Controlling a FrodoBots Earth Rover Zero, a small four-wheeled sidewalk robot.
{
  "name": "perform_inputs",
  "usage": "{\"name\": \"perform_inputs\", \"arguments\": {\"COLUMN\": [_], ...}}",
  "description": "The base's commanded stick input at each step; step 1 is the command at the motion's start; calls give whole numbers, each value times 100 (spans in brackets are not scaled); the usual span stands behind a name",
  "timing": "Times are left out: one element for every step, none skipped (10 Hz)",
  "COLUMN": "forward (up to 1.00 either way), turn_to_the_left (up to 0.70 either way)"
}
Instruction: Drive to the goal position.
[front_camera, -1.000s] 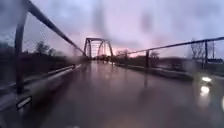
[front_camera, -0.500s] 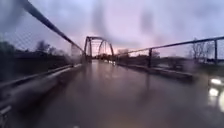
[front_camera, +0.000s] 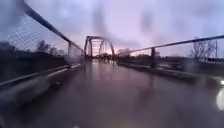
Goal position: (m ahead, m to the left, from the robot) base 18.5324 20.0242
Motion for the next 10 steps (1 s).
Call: {"name": "perform_inputs", "arguments": {"forward": [70,70,70,70,70,70,70,70,70,70], "turn_to_the_left": [0,0,0,0,0,0,0,0,0,0]}}
